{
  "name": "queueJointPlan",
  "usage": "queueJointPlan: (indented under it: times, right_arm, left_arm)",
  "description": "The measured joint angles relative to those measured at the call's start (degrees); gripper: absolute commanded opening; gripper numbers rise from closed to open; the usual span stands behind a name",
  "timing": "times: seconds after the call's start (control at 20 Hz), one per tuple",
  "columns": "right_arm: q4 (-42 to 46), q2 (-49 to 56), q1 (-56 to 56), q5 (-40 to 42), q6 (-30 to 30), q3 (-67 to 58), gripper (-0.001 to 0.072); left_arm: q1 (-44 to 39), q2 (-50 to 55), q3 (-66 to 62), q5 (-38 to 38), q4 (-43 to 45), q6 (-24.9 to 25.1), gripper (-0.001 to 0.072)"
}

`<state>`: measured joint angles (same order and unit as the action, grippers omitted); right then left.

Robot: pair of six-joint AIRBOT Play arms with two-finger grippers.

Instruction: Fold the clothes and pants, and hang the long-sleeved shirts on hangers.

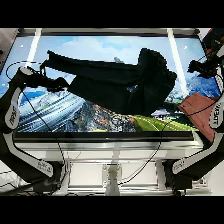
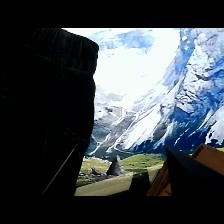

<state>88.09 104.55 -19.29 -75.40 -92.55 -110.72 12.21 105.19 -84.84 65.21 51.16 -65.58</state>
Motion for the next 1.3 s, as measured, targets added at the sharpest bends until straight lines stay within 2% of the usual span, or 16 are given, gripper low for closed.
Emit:
queueJointPlan:
  times: [0.2,0.25,0.3,0.35,0.4,0.45,0.5,0.75,0.9,1.3]
  right_arm:
    - [-0.11,0.0,0.0,-0.02,0.0,0.0,0.058]
    - [-0.33,-0.02,0.0,-0.02,0.0,0.0,0.058]
    - [-0.57,0.0,0.0,-0.09,0.0,0.0,0.0578]
    - [-0.81,0.0,0.0,-0.24,0.0,0.0,0.0529]
    - [-1.03,0.0,0.0,-0.24,0.0,0.0,0.0497]
    - [-1.31,0.0,0.0,-0.35,0.0,0.0,0.0497]
    - [-1.64,0.0,0.0,-0.39,0.0,0.0,0.0497]
    - [-1.99,0.15,0.02,0.5,0.39,1.33,0.0497]
    - [-2.69,1.27,0.02,2.34,0.5,3.32,0.0498]
    - [-15.02,8.72,-0.13,7.98,-0.28,6.64,0.0498]
  left_arm:
    - [-1.49,1.77,0.0,-0.57,-0.61,-0.02,0.064]
    - [-1.86,2.1,-0.02,-1.38,-1.55,-0.04,0.0569]
    - [-2.25,2.49,-0.04,-2.73,-2.54,-0.04,0.046]
    - [-2.64,2.82,-0.02,-4.24,-3.3,-0.02,0.0387]
    - [-2.95,3.04,0.02,-5.73,-3.8,-0.04,0.0248]
    - [-3.26,3.19,0.02,-7.23,-4.68,-0.17,0.0059]
    - [-3.5,3.23,0.02,-8.87,-5.44,-0.5,0.0024]
    - [-3.67,2.29,0.02,-12.87,-8.74,-1.79,0.002]
    - [-3.08,-1.75,0.02,-13.55,-6.16,-3.56,0.0021]
    - [0.09,-20.85,0.04,-8.35,20.13,-14.23,0.0022]
